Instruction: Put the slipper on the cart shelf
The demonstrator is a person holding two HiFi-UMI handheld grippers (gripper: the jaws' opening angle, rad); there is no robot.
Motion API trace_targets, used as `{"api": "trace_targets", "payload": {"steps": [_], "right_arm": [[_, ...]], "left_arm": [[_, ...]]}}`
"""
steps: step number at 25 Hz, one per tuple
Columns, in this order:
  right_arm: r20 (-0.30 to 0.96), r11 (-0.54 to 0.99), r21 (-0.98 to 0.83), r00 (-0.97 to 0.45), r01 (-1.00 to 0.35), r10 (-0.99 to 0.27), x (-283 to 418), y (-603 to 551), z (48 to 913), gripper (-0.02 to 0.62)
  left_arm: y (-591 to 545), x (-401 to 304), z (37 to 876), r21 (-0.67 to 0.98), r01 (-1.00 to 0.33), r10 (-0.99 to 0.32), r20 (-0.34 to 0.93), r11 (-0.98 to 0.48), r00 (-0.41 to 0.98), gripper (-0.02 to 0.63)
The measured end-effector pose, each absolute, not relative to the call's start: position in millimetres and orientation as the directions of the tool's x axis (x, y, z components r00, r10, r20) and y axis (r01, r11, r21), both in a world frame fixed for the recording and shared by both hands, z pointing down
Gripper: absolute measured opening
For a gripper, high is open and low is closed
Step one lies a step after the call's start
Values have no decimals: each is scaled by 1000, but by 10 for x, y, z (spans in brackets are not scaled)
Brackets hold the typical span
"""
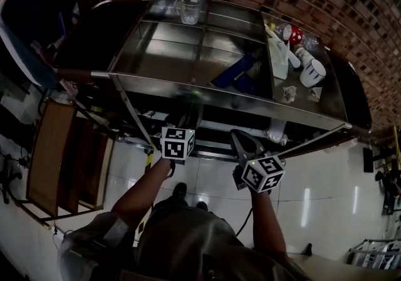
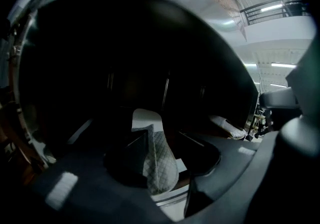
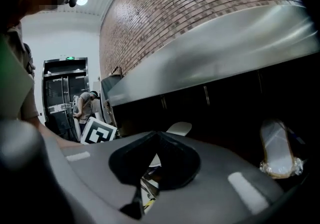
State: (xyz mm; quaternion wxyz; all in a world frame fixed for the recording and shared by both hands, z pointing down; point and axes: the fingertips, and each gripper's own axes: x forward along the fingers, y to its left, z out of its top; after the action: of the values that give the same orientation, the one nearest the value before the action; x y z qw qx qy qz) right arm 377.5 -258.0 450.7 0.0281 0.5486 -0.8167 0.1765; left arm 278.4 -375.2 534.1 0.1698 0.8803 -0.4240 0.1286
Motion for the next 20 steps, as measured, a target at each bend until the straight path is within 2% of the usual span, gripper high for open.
{"api": "trace_targets", "payload": {"steps": [3,9,13,15,20], "right_arm": [[204,380,-264,-436,-887,-877,3778,-2530,4421,0],[142,461,-285,-512,-841,-847,3727,-2350,4297,0],[115,511,-269,-554,-816,-824,3687,-2176,4177,0],[101,531,-256,-568,-808,-817,3699,-2067,4106,0],[70,548,-238,-577,-802,-814,3776,-1911,3963,0]], "left_arm": [[-3440,2776,5123,213,-775,-704,326,-596,631,104],[-2886,2777,4752,222,-769,-720,268,-600,639,38],[-2608,2761,4528,233,-770,-734,234,-594,637,32],[-2478,2776,4434,235,-769,-739,217,-594,637,8],[-2231,2840,4279,216,-767,-743,196,-605,640,8]]}}
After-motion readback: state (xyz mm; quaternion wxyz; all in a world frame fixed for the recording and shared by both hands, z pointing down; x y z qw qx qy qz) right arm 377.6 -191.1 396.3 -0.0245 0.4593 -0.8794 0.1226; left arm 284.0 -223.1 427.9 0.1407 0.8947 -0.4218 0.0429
